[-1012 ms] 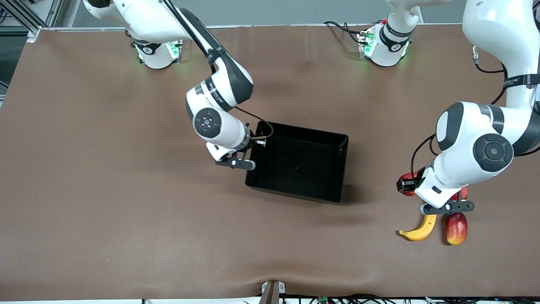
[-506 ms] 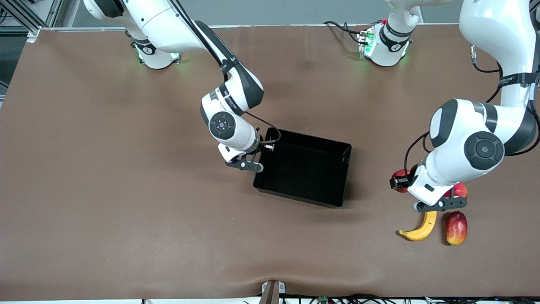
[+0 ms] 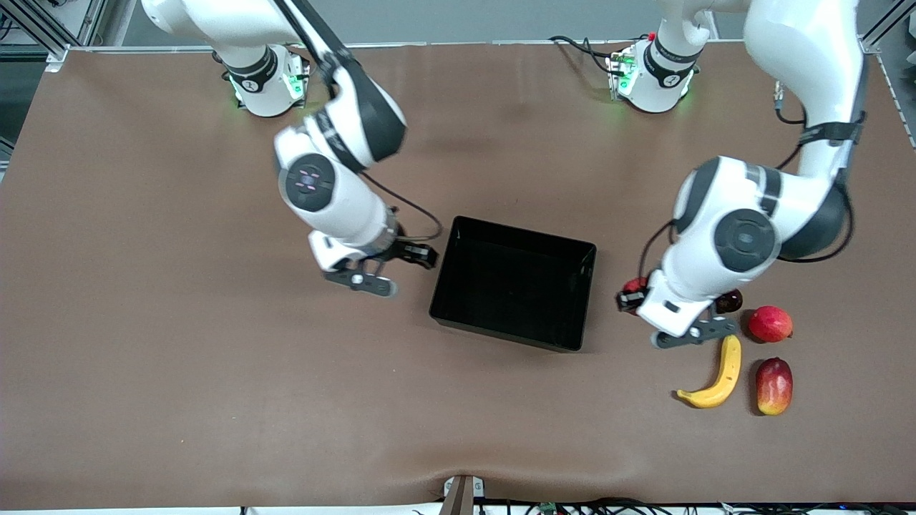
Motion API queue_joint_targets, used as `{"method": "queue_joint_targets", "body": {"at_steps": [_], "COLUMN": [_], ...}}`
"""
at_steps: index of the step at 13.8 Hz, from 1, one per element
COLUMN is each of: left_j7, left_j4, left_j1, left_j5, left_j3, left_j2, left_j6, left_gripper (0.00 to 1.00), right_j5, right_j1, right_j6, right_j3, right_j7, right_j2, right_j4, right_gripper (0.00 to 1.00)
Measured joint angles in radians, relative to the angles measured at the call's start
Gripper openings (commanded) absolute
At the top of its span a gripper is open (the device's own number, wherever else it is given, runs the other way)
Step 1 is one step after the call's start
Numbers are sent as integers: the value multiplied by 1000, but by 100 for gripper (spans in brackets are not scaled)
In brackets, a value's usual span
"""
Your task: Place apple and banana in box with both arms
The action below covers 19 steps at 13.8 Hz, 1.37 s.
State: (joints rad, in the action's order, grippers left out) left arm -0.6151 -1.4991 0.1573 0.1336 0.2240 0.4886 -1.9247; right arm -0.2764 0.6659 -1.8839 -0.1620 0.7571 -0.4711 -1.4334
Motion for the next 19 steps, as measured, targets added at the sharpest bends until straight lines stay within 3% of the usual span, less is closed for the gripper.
{"method": "queue_joint_targets", "body": {"at_steps": [4, 6, 11, 16, 17, 19], "left_j7": [-168, -219, -239, -239, -239, -239], "left_j4": [-4, -5, -12, -24, -24, -27], "left_j1": [117, 161, 204, 209, 212, 216], "left_j5": [0, 0, 0, 0, 0, 0], "left_j3": [2, 2, 1, 1, 2, 2], "left_j2": [49, 83, 167, 238, 245, 253], "left_j6": [-41, -76, -147, -179, -179, -179], "left_gripper": [0, 0, 0, 0, 9, 62], "right_j5": [22, 34, 214, 242, 242, 246], "right_j1": [-105, -199, -281, -400, -418, -461], "right_j6": [333, 413, 448, 306, 292, 291], "right_j3": [-63, -71, -79, -85, -85, -87], "right_j7": [-16, -103, -371, -649, -715, -841], "right_j2": [18, 31, 149, 334, 380, 450], "right_j4": [156, 186, 178, -64, -114, -167], "right_gripper": [100, 100, 100, 100, 100, 100]}}
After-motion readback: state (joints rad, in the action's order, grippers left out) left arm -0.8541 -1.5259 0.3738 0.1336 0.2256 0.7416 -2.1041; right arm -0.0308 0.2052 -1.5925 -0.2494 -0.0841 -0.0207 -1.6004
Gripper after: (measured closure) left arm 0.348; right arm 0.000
